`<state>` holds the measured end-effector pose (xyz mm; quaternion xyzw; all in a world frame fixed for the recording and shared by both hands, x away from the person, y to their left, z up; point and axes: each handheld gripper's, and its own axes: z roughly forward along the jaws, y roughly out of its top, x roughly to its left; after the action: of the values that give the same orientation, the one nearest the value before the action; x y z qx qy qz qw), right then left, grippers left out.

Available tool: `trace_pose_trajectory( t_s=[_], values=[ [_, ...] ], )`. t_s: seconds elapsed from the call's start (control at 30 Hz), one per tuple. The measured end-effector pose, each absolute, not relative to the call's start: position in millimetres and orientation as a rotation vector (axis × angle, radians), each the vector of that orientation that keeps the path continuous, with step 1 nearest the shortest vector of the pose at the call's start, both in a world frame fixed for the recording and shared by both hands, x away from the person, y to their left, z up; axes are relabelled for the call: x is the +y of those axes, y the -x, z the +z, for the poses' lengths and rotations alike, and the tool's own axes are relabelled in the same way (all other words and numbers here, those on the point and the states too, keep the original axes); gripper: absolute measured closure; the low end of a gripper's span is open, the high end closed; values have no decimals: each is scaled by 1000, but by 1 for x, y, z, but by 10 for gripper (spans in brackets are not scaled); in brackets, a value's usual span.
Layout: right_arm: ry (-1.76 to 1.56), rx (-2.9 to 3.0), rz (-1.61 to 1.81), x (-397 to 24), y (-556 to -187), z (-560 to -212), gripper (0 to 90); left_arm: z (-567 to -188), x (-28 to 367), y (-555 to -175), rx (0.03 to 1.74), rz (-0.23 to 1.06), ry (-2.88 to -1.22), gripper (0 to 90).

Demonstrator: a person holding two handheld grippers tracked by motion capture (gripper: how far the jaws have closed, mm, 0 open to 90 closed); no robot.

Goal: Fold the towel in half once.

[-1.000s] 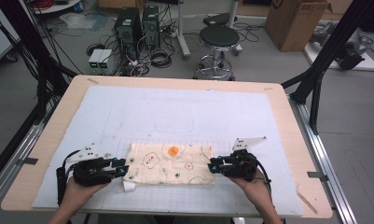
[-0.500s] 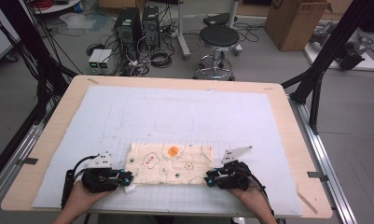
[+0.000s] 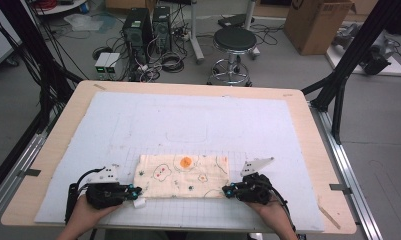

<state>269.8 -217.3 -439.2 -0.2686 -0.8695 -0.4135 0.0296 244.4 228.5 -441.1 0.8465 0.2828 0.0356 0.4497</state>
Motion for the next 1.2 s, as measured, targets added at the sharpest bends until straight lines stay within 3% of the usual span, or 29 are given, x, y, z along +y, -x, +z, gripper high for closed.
trace_pose_trajectory(
  t_s=[0.17, 0.27, 0.43, 0.53, 0.6, 0.73, 0.83, 1.2],
  values=[
    [832, -2677, -1275, -219, -269, -441, 839, -442, 229, -245, 701, 69, -2091, 874],
    [832, -2666, -1323, -219, -269, -438, 782, -439, 231, -245, 711, 57, -2058, 782],
    [846, -2658, -1403, -220, -272, -427, 718, -430, 230, -252, 713, 78, -2013, 712],
    [872, -2646, -1432, -219, -277, -421, 722, -426, 225, -258, 732, 117, -1999, 668],
    [882, -2654, -1440, -215, -282, -417, 760, -424, 223, -261, 735, 128, -1994, 678],
    [886, -2654, -1491, -202, -297, -409, 835, -417, 201, -277, 734, 186, -1999, 815],
    [895, -2609, -1541, -190, -310, -405, 870, -415, 187, -289, 745, 214, -1998, 856],
    [920, -2699, -1362, -134, -357, -426, 881, -430, 161, -331, 826, 256, -2074, 884]
  ],
)
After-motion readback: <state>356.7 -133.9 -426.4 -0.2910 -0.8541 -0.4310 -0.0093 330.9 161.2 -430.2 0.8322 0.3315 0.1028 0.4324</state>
